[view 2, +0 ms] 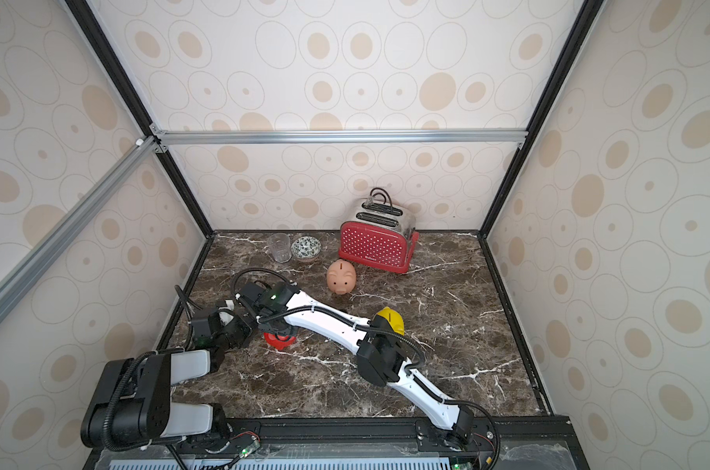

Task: Close piggy banks
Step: Insert the knob into the piggy bank, then hold the piggy bank at the center of the board.

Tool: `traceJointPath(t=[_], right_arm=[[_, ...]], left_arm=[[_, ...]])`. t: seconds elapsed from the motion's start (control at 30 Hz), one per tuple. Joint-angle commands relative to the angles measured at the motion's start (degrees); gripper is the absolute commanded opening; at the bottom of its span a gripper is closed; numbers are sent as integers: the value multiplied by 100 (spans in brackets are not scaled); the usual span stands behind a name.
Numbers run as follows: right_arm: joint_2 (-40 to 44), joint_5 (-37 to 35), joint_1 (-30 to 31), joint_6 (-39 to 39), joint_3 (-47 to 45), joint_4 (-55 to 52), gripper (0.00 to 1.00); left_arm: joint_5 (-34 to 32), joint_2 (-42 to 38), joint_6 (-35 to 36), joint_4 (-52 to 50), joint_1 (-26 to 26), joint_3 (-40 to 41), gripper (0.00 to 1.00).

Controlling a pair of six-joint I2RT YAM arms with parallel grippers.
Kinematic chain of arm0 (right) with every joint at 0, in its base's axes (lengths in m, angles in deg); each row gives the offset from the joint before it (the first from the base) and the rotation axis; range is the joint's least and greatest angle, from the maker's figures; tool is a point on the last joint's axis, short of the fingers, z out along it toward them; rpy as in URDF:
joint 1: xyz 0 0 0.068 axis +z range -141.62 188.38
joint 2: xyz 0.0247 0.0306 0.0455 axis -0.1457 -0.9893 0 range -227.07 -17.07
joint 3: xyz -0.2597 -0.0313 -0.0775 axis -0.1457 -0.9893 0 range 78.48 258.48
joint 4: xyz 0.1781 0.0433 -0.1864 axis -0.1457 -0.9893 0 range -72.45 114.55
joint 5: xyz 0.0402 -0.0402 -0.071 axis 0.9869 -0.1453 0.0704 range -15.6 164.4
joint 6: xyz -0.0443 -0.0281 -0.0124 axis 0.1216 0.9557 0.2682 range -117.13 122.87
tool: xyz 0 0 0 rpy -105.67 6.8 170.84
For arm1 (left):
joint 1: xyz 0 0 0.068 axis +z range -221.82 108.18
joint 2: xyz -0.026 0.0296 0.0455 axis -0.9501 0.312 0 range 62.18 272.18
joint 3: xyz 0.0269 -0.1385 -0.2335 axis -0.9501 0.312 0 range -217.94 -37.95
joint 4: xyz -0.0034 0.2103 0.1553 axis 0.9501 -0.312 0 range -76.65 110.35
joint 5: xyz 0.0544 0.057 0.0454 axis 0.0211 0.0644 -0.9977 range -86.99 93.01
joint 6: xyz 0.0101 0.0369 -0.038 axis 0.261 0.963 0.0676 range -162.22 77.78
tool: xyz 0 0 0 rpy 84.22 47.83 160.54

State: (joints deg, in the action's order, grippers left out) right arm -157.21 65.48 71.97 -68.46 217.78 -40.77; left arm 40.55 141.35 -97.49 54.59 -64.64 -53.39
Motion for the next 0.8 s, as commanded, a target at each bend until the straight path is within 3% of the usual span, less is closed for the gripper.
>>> traceJointPath(t=[0.0, 0.47, 0.77], right_arm=[[-119, 104, -92, 143, 1, -289, 0], [-265, 307, -168, 368, 217, -270, 0], [-311, 383, -165, 425, 299, -297, 0]], left_arm=[[298, 80, -329, 986, 127, 81, 99], [613, -648, -184, 1283, 169, 397, 99], [1022, -260, -60, 1584, 23, 472, 99]])
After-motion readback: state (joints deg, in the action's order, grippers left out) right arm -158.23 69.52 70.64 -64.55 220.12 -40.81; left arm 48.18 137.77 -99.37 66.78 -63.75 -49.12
